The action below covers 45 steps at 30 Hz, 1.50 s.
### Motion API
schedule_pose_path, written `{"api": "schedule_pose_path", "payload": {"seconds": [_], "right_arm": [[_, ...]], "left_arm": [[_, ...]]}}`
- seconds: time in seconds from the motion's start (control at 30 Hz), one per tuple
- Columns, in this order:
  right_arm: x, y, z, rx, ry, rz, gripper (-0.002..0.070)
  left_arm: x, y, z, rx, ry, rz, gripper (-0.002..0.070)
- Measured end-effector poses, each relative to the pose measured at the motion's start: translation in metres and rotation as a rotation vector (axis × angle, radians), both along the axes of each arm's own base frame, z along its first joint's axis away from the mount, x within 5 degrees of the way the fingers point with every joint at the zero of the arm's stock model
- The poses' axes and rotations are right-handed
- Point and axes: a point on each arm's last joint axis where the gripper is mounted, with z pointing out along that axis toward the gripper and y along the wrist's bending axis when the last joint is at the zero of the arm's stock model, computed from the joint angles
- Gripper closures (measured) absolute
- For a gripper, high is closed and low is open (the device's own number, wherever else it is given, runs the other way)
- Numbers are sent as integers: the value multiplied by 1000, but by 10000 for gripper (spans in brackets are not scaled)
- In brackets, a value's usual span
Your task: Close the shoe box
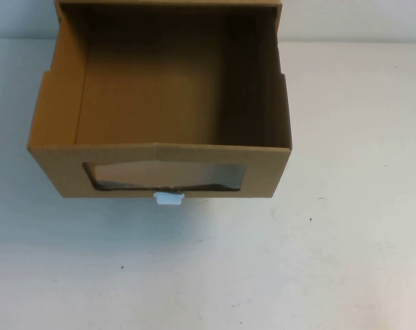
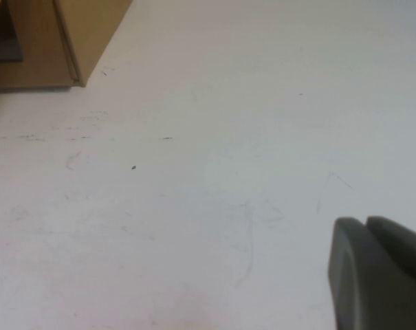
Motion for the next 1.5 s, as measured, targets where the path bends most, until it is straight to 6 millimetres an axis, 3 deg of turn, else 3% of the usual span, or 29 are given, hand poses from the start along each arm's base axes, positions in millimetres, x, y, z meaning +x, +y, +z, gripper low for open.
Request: {"api": "schedule_pose_path", "payload": {"seconds": [0.2, 0.37, 0.57, 0.83, 1.17, 1.33, 1.5], "right_arm": [[0, 0, 0, 0, 0, 0, 689], [0, 0, 0, 0, 0, 0, 689], [0, 0, 0, 0, 0, 0, 689], [0, 0, 0, 0, 0, 0, 689], [0, 0, 0, 0, 0, 0, 689], [0, 0, 0, 0, 0, 0, 689], [0, 0, 0, 0, 0, 0, 689]], "left_arm": [[-2, -2, 8, 21, -5, -24, 677], [-4, -9, 56, 36, -6, -100, 677], [25, -19, 126, 71, 115, -199, 677], [105, -35, 213, 220, 251, -378, 677], [214, -47, 283, 299, 242, -476, 677], [270, -58, 288, 311, 274, -536, 677], [304, -85, 282, 343, 286, -615, 677]]}}
